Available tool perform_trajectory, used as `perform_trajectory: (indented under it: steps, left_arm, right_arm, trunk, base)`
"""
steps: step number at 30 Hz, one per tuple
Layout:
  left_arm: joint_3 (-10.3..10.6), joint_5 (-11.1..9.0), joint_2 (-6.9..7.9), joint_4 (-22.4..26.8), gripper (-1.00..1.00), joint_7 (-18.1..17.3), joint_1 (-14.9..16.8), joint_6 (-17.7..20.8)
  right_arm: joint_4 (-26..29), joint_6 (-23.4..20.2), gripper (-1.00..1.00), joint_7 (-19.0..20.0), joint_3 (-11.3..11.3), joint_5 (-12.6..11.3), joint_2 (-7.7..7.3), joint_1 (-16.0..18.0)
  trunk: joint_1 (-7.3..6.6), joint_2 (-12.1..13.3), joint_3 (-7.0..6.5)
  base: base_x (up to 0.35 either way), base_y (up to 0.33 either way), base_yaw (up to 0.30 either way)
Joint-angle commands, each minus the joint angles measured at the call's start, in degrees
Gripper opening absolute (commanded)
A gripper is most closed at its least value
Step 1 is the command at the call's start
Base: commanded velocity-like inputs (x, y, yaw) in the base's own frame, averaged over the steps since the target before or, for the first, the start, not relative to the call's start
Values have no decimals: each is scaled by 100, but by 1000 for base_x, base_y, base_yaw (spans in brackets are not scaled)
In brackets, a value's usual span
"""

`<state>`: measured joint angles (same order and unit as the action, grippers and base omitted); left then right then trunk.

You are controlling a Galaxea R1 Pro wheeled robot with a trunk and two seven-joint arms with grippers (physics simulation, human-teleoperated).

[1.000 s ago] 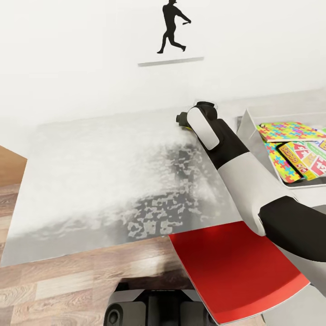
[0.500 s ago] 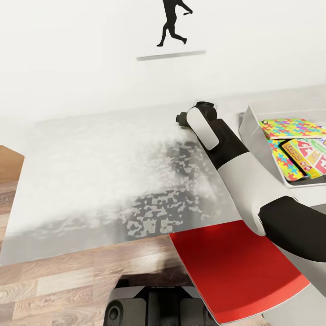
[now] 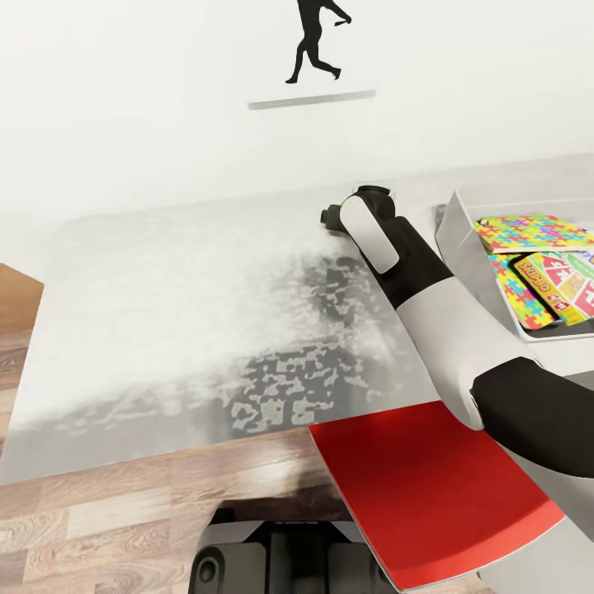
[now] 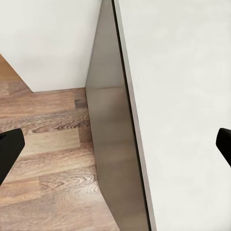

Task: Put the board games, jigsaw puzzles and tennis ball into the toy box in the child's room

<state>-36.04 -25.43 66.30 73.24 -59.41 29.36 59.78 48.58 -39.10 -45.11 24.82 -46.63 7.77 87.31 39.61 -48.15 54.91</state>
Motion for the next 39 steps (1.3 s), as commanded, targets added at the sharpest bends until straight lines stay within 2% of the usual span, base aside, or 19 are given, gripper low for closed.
perform_trajectory:
  steps: [1,39]
  left_arm:
    - [-1,12,2,-3,100,-27,8,22]
    - [-17,-12,6,-3,100,-27,8,22]
  right_arm:
    - [3,-10,100,-51,15,-47,-1,6]
    - [-88,25,100,-103,5,19,31,68]
  trunk:
    - [1,-4,4]
    - [1,-4,4]
  base:
    - [0,0,0]
    - [0,0,0]
